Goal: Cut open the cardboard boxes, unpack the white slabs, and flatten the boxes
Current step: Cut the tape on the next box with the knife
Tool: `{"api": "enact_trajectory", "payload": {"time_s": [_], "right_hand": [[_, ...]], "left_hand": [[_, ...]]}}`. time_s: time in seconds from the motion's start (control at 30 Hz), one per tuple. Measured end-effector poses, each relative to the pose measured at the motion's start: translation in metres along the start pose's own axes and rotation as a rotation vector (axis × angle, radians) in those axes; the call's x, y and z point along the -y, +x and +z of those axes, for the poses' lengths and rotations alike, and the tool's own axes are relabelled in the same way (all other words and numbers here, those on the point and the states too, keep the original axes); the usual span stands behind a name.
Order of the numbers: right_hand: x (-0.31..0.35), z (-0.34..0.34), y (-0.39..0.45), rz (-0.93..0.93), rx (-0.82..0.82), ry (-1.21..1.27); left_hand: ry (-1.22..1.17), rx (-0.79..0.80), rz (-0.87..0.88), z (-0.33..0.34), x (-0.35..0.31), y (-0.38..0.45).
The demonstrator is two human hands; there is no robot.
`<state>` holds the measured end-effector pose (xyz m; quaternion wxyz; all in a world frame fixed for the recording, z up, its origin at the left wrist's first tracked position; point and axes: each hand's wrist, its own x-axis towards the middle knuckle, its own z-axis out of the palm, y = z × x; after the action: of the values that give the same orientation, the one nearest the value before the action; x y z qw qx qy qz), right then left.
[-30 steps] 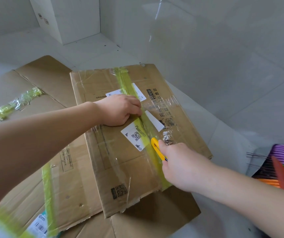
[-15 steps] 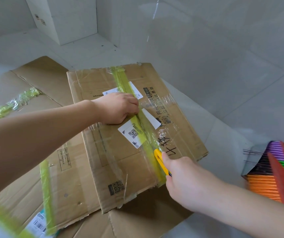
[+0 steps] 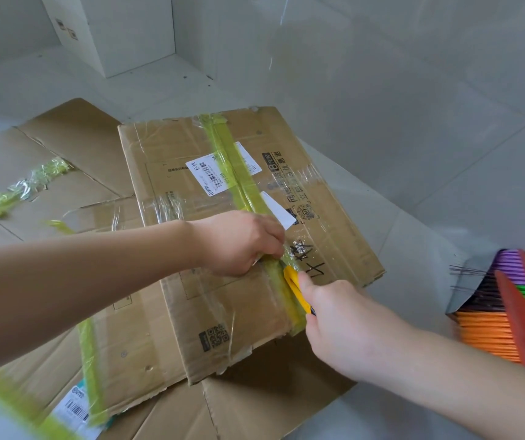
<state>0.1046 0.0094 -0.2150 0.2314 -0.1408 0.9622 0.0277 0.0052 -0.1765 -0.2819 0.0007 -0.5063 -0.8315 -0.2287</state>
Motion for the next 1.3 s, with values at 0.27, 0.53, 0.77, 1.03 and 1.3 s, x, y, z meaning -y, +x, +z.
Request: {"api": "enact_trajectory", "payload": {"time_s": [0.27, 0.53, 0.77, 1.03, 1.3], "right_hand": [[-0.004, 0.005, -0.012, -0.017, -0.002, -0.024], [-0.009, 0.014, -0.026, -0.012, 0.039, 0.023], [-0.013, 0.018, -0.036, -0.008, 0.076, 0.012], [-0.013, 0.018, -0.050, 0.010, 0.135, -0.011], [-0.019, 0.021, -0.062, 0.016, 0.163, -0.020]], "left_hand": [[0.014, 0.025, -0.017, 0.000, 0.005, 0.000], [0.013, 0.040, -0.052, 0.000, 0.005, 0.004], [0.006, 0.031, -0.046, 0.002, 0.004, 0.006], [0.002, 0.022, -0.060, 0.003, 0.004, 0.007], [0.004, 0.032, -0.072, 0.003, 0.004, 0.011]]}}
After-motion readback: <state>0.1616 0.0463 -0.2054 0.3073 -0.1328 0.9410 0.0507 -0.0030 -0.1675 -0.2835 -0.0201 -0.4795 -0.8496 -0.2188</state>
